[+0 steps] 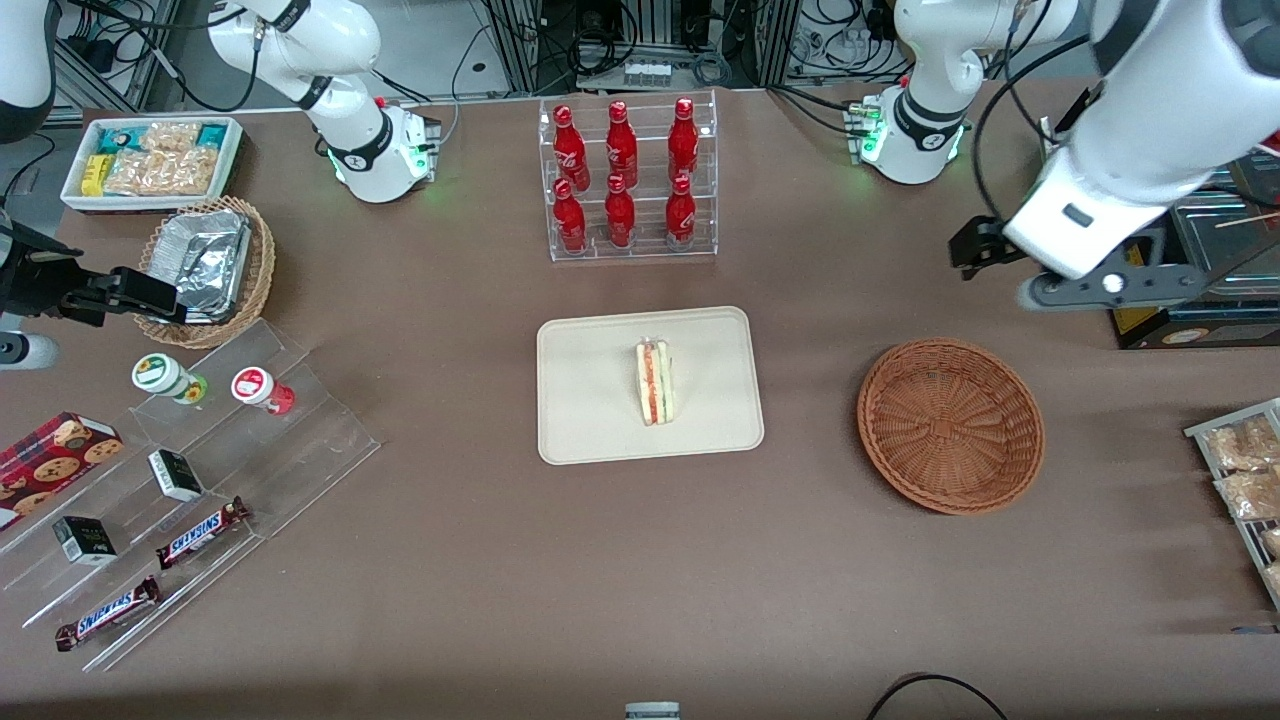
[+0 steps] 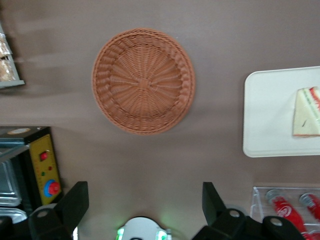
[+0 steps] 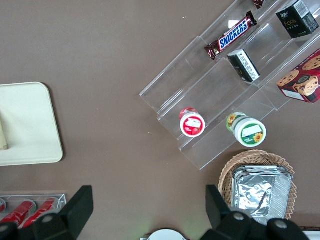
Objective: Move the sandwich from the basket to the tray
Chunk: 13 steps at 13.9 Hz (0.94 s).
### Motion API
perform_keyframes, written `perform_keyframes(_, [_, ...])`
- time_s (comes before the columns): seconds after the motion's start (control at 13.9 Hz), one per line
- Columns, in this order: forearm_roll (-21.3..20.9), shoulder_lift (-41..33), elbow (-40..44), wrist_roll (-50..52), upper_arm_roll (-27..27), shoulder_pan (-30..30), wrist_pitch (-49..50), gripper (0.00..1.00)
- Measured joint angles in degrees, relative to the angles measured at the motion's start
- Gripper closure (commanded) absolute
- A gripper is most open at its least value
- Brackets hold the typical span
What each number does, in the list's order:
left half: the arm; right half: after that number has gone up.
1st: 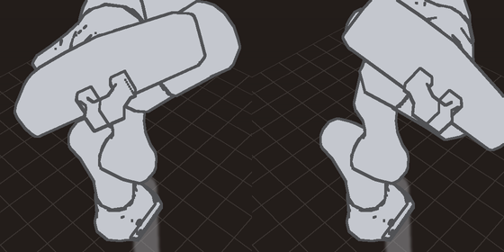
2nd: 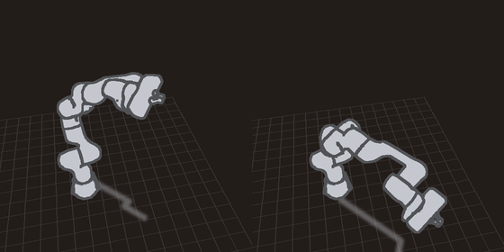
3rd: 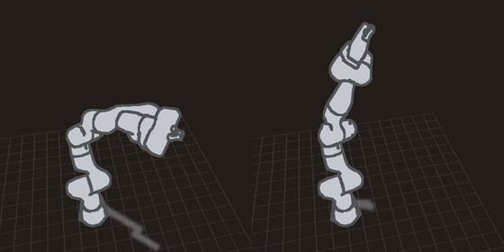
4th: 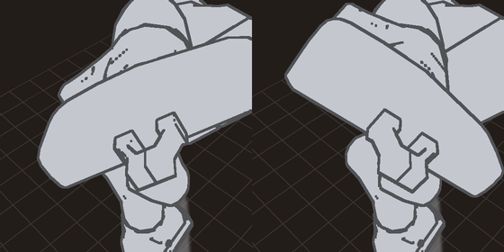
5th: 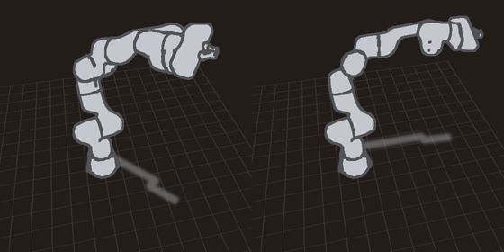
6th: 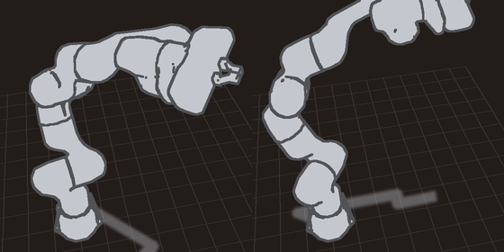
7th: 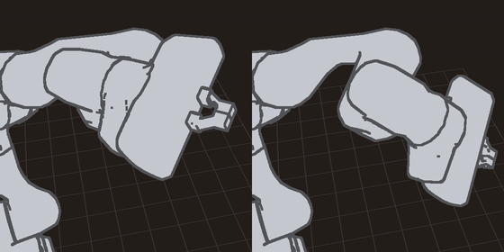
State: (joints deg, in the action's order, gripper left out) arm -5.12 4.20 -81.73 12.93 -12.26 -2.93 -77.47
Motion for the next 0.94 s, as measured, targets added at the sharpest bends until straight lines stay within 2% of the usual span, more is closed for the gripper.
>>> perform_keyframes(0.5, [0.7,-2.2,-1.9,-11.3,9.7,0.0,0.0,0.0])
perform_keyframes(0.94, [2.1,-2.8,-2.3,-12.9,13.6,0.0,0.0,0.0])
